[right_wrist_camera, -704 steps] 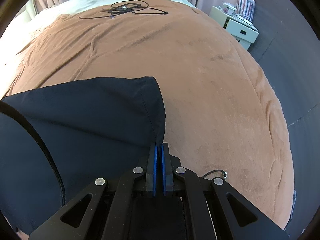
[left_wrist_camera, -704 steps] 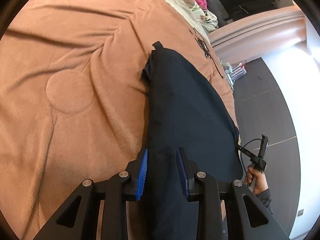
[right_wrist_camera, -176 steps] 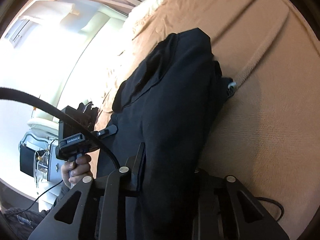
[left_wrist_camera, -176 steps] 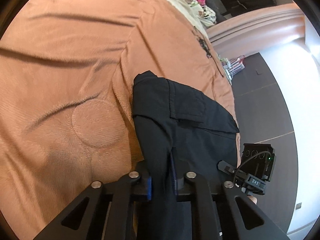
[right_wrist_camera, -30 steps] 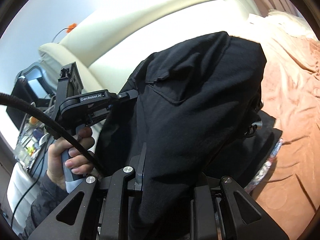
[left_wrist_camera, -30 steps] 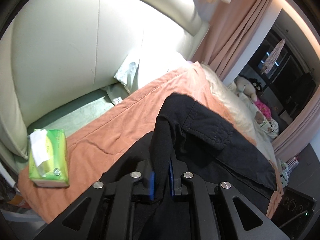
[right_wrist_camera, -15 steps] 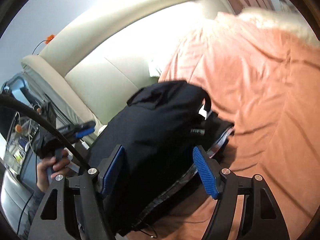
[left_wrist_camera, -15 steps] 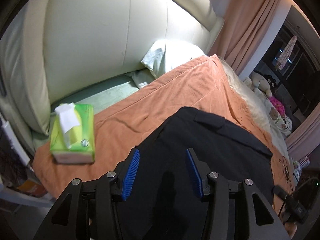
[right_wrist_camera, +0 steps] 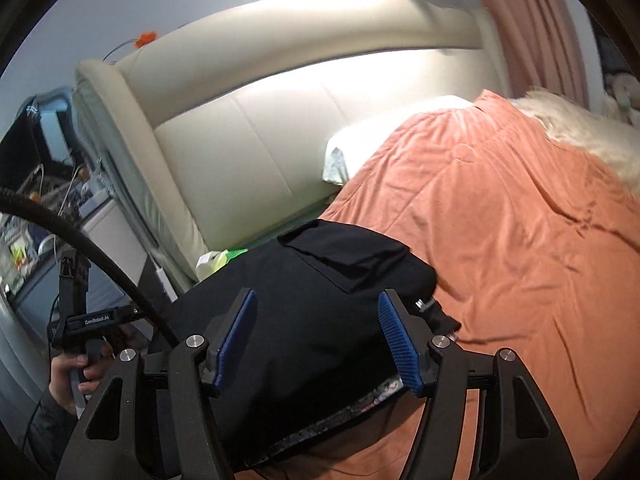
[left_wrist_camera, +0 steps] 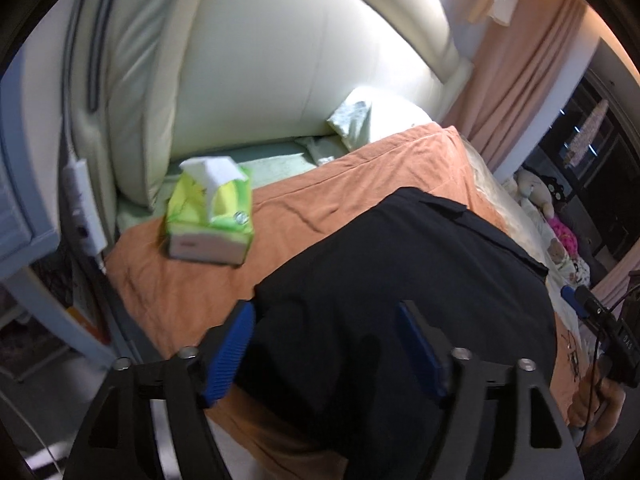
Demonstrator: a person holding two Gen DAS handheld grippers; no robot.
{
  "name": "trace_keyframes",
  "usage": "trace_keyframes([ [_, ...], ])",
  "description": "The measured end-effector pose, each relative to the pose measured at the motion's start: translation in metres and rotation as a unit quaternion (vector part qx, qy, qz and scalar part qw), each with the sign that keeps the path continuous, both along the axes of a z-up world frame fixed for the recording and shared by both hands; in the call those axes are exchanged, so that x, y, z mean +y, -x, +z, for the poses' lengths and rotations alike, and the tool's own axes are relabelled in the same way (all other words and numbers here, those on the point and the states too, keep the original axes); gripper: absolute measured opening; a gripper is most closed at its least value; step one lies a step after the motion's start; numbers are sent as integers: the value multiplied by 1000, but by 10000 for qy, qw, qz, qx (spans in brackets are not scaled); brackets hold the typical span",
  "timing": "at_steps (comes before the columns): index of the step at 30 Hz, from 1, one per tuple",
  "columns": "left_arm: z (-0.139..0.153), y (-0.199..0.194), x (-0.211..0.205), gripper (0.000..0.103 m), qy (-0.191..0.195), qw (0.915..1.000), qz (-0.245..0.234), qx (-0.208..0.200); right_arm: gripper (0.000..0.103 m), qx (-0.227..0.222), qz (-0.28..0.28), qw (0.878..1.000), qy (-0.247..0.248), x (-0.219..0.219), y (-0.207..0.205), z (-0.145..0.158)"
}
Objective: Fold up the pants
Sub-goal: 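Lower the black pants onto the clothes stack and open both tools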
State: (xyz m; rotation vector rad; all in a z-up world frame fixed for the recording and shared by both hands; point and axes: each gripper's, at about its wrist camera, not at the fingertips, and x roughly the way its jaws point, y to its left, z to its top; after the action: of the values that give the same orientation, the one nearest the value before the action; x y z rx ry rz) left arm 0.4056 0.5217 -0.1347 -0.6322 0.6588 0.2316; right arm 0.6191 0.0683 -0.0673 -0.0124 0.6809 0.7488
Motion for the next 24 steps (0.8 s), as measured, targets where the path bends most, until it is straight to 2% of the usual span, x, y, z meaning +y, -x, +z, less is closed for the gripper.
trace_keyframes([
  [6,-33,10,3,79,540,9984,167,61,58,-73,423,9981,448,44,-28,3],
  [8,-39,11,6,73,794,9967,160,-79,58,-99,523,9973,514,52,-33,1],
  [9,-40,10,7,64,838,9963,164,-95,58,-136,617,9965,540,57,-34,0],
  [10,-37,7,8,49,796,9966,167,-107,57,-182,677,9958,585,60,-34,-2],
  [11,-34,4,7,42,738,9971,142,-110,49,-211,680,9954,640,63,-39,-6],
  [13,-27,-5,5,15,558,9983,132,-50,40,-153,702,9946,743,69,-50,-15],
  [18,-9,-27,2,12,161,9998,86,36,36,-128,480,9934,1038,66,-73,-31],
  [24,-6,-42,-4,13,2,9998,25,176,35,121,454,9951,875,42,-66,-55],
])
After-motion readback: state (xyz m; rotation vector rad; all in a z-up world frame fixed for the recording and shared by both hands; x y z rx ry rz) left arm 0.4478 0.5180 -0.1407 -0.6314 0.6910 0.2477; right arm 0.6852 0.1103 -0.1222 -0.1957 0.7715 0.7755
